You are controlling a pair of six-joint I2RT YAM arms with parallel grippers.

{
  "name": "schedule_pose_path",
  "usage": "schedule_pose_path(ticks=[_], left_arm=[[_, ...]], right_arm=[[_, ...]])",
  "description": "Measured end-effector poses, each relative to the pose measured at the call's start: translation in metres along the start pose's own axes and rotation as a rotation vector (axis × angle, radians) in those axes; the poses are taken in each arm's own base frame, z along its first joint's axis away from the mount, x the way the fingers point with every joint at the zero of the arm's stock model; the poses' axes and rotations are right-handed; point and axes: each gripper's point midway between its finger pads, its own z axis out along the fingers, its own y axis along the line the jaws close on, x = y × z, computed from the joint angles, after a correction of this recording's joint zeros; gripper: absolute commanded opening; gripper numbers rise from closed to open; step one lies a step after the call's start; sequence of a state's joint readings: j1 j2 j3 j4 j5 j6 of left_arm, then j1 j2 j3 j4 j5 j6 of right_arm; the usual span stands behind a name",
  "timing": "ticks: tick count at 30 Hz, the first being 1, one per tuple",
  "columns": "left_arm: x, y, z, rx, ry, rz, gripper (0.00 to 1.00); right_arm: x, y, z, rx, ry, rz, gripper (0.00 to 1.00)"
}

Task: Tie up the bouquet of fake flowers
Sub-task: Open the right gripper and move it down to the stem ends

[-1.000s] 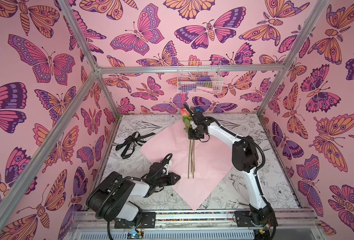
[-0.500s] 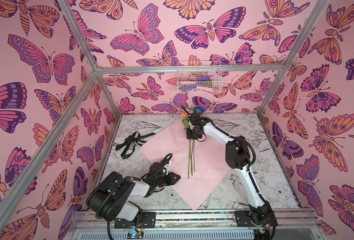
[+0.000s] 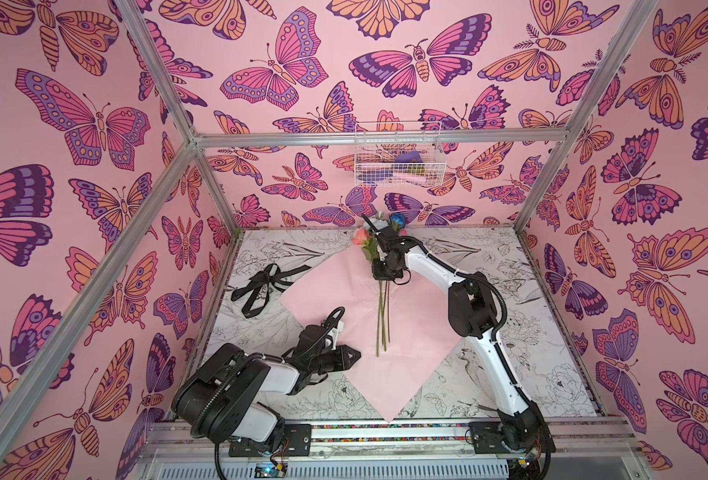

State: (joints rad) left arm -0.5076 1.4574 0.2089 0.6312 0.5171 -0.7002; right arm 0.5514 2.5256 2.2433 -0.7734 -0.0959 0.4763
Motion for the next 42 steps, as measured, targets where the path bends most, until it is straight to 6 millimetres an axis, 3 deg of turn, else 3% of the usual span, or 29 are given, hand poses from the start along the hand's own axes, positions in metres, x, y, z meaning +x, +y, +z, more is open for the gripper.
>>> schedule_pose_path(ticks=[9, 20, 23, 27, 32, 37, 42], left_arm=[[0.001, 0.000, -0.001, -0.003, 0.003, -0.002, 0.20], [0.003, 0.000, -0.003, -0.011, 0.012, -0.009, 0.21], [0.004, 0.001, -0.004, -0.014, 0.014, -0.012, 0.21], [0.005, 0.001, -0.006, -0.018, 0.018, -0.015, 0.21], [0.005, 0.001, -0.006, -0.019, 0.020, -0.017, 0.22], [0.005, 0.000, -0.007, -0.019, 0.024, -0.021, 0.28], [0.007, -0.004, -0.013, -0.024, 0.036, -0.034, 0.42]], right_arm=[[0.008, 0.000, -0.008, -0.011, 0.015, 0.023, 0.33], [0.011, 0.014, -0.078, -0.096, -0.056, 0.017, 0.37], [0.020, 0.011, -0.093, -0.100, -0.067, 0.016, 0.38], [0.052, -0.007, -0.105, -0.060, -0.050, 0.015, 0.40], [0.115, -0.023, -0.114, 0.025, 0.003, -0.024, 0.42], [0.184, -0.021, -0.121, 0.077, 0.051, -0.109, 0.44], [0.226, -0.013, -0.125, 0.088, 0.072, -0.171, 0.45]])
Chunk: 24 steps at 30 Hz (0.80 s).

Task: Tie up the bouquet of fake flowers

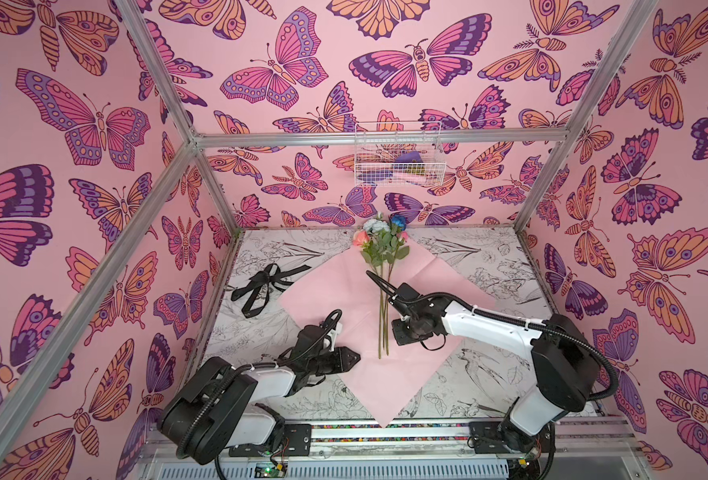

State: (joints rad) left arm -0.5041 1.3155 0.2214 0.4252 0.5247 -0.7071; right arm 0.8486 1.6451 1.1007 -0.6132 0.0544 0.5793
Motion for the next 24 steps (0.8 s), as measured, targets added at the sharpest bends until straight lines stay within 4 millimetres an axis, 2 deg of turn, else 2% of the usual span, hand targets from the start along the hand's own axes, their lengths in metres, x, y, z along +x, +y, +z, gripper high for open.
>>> schedule_pose_path(ticks=[5, 9, 14, 18, 24], left_arm=[[0.005, -0.002, -0.019, -0.052, 0.010, -0.032, 0.46], [-0.001, -0.011, -0.044, -0.115, -0.025, -0.053, 0.54], [0.000, -0.012, -0.072, -0.198, -0.050, -0.119, 0.68], [0.018, 0.002, -0.079, -0.265, -0.006, -0.193, 0.76], [0.022, 0.011, -0.077, -0.296, 0.002, -0.209, 0.83]], right_arm=[[0.004, 0.001, 0.003, 0.008, -0.008, 0.007, 0.44], [0.002, 0.002, 0.007, 0.012, -0.015, 0.008, 0.44], [0.003, 0.002, 0.017, 0.020, -0.002, 0.006, 0.44], [0.001, 0.004, 0.020, 0.013, -0.005, 0.006, 0.45], [0.000, 0.008, 0.022, -0.006, -0.008, 0.007, 0.45]])
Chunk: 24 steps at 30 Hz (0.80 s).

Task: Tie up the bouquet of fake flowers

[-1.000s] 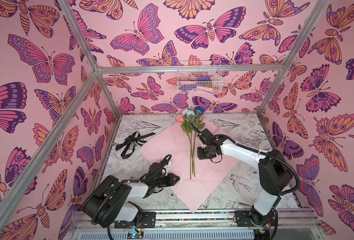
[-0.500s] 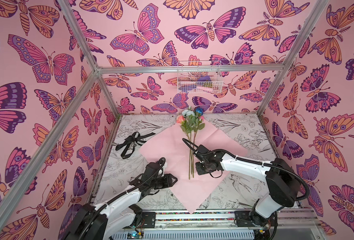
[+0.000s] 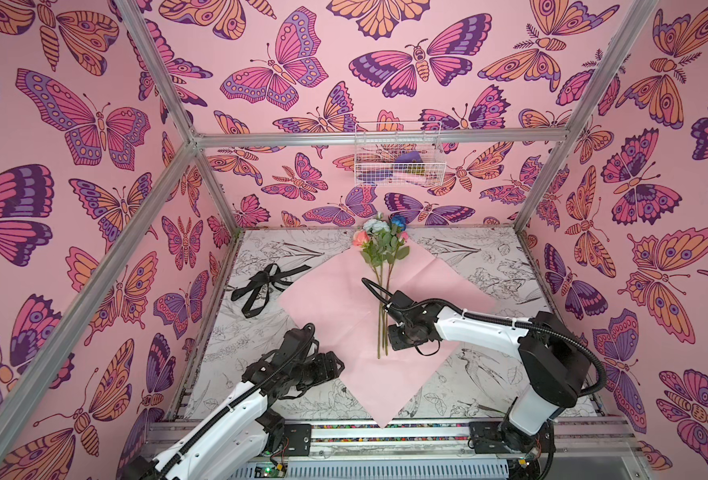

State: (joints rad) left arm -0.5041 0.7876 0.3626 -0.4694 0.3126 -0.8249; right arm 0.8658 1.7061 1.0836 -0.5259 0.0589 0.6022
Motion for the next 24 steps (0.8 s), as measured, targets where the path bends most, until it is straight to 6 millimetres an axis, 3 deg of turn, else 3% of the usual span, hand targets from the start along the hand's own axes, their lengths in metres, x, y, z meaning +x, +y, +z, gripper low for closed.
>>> schedule_pose_path(ticks=[6, 16, 24], left_arm=[[0.005, 0.011, 0.018, -0.005, 0.019, -0.005, 0.84], [-0.008, -0.007, 0.029, 0.112, -0.033, 0.037, 0.83], [-0.013, -0.014, 0.026, 0.156, -0.068, 0.072, 0.81]], right_arm=[[-0.002, 0.002, 0.000, -0.005, -0.007, 0.001, 0.45], [-0.006, 0.004, 0.001, -0.008, -0.011, 0.001, 0.45], [-0.011, 0.007, -0.002, -0.014, -0.021, 0.002, 0.44]])
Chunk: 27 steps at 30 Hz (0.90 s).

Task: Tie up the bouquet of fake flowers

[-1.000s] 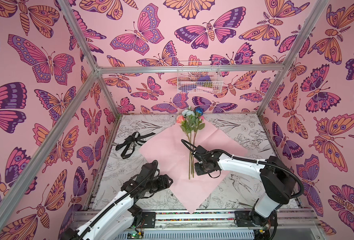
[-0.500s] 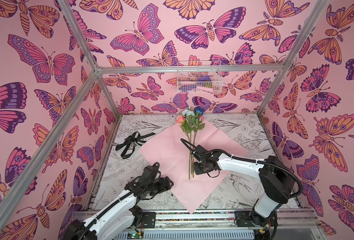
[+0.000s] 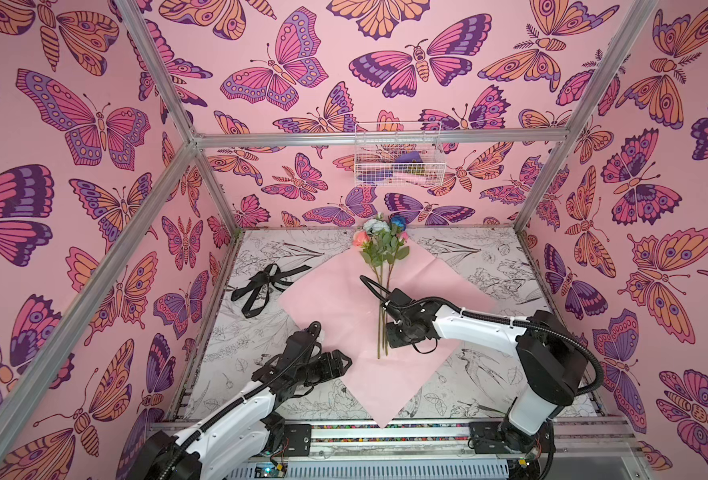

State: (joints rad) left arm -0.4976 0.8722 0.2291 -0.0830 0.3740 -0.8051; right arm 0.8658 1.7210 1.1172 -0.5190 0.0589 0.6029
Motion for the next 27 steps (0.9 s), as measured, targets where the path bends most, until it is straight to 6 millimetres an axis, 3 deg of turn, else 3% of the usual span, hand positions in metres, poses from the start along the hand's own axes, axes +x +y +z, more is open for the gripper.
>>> schedule_pose_path(ticks=[8, 14, 21, 24, 27], left_arm=[[-0.014, -0.020, -0.003, 0.082, -0.059, 0.056, 0.81], [-0.018, -0.032, -0.002, 0.135, -0.064, 0.082, 0.69], [-0.016, -0.039, -0.003, 0.171, -0.049, 0.096, 0.67], [-0.017, -0.042, -0.004, 0.181, -0.047, 0.099, 0.66], [-0.017, -0.044, -0.004, 0.187, -0.045, 0.099, 0.66]], right_arm=[[-0.005, 0.004, 0.000, -0.005, -0.008, 0.001, 0.44], [-0.006, 0.005, 0.001, -0.008, -0.003, 0.000, 0.43], [-0.003, 0.010, -0.002, -0.041, 0.006, -0.018, 0.42], [0.006, 0.007, -0.016, -0.079, -0.017, -0.053, 0.47], [0.019, 0.002, -0.047, -0.121, -0.084, -0.116, 0.54]])
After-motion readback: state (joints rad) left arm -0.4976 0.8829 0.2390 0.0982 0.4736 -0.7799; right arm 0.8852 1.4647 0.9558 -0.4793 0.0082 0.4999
